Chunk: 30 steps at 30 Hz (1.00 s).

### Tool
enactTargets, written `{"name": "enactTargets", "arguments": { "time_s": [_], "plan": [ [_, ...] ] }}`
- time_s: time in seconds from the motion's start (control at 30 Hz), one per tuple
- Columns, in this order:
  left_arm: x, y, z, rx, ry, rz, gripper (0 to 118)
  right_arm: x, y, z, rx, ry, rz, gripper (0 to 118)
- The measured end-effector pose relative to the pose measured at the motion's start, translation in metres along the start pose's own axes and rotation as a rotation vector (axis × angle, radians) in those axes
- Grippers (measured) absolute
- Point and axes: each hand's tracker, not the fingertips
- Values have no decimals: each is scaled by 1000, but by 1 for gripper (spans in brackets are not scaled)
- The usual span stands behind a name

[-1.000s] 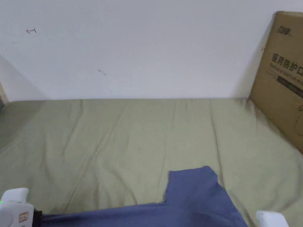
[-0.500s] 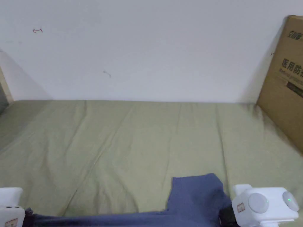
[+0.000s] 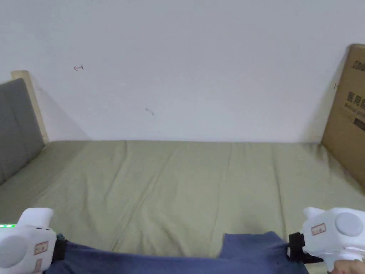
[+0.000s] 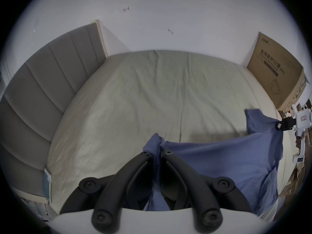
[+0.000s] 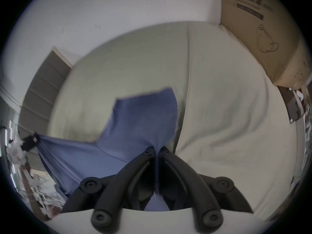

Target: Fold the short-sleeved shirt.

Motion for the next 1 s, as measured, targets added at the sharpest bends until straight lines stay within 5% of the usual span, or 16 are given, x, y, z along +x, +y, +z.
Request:
{"name": "enactTargets", "arguments": {
  "time_s": [0.3,0.5,1.0],
  "plan": [
    [13,61,123,216,24,-1,7,-23,27,155,266,125,-93,4],
    [15,118,182,314,38,2,7,-50,73,241,396,121,-64,4],
    [35,322,196,482,176,28,7,-136,246,331,608,109,-134,4]
  ]
}}
